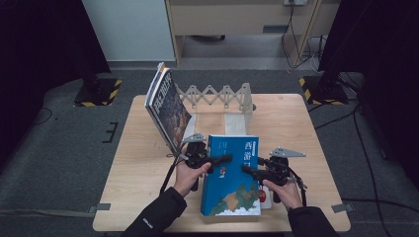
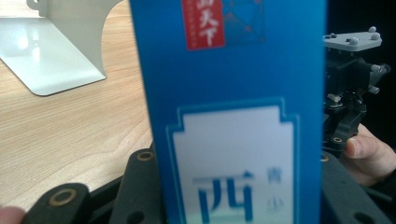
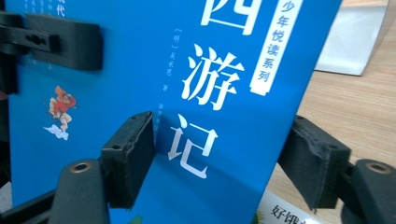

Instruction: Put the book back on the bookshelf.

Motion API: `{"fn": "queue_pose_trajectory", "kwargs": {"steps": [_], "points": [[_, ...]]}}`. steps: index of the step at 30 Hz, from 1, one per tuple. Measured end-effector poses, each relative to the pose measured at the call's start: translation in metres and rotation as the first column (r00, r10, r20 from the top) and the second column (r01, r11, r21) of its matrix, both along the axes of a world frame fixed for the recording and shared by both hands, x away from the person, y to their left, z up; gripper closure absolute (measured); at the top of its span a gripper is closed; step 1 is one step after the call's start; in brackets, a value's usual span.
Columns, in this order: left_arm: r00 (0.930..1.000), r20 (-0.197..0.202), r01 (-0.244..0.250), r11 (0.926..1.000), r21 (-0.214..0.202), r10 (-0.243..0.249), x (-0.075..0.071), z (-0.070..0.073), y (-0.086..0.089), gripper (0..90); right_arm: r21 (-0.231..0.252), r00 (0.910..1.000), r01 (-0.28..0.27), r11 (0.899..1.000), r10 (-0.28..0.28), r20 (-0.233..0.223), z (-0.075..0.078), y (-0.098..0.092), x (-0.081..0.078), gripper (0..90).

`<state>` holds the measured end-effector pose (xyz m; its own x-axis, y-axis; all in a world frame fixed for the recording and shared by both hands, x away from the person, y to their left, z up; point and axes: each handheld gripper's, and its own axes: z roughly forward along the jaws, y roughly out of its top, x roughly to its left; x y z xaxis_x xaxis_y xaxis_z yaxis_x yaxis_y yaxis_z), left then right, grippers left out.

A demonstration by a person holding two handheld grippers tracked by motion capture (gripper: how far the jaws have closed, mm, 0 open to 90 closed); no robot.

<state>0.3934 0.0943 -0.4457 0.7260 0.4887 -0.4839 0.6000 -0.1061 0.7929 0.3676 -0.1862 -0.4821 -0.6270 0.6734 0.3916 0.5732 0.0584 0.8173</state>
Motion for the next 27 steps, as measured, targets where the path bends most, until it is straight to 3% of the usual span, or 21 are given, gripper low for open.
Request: {"fn": "queue_pose_trajectory", "kwargs": {"steps": [5,12,20,27], "points": [[0.9998,-0.020,0.002,0.9996,-0.028,-0.003,-0.001,-0.004,-0.002,53.7,-0.006,0.9996,-0.019,1.000,0.019,0.019,0.002,0.003,-0.002,32.2],[0.9971,-0.066,-0.042,0.9982,-0.043,0.039,-0.001,-0.003,0.001,59.5,-0.006,0.9993,-0.023,1.000,0.023,0.028,0.002,0.003,-0.002,31.0],[0.9998,0.001,-0.021,0.9997,-0.015,0.021,-0.006,0.022,0.004,60.8,0.073,0.9947,-0.046,0.996,0.038,0.096,0.007,0.002,-0.004,26.9],[0.9988,0.027,-0.041,0.9990,-0.020,0.042,-0.007,0.037,0.014,60.8,0.088,0.9952,-0.033,0.996,0.025,0.095,0.007,-0.002,-0.003,21.6]]}}
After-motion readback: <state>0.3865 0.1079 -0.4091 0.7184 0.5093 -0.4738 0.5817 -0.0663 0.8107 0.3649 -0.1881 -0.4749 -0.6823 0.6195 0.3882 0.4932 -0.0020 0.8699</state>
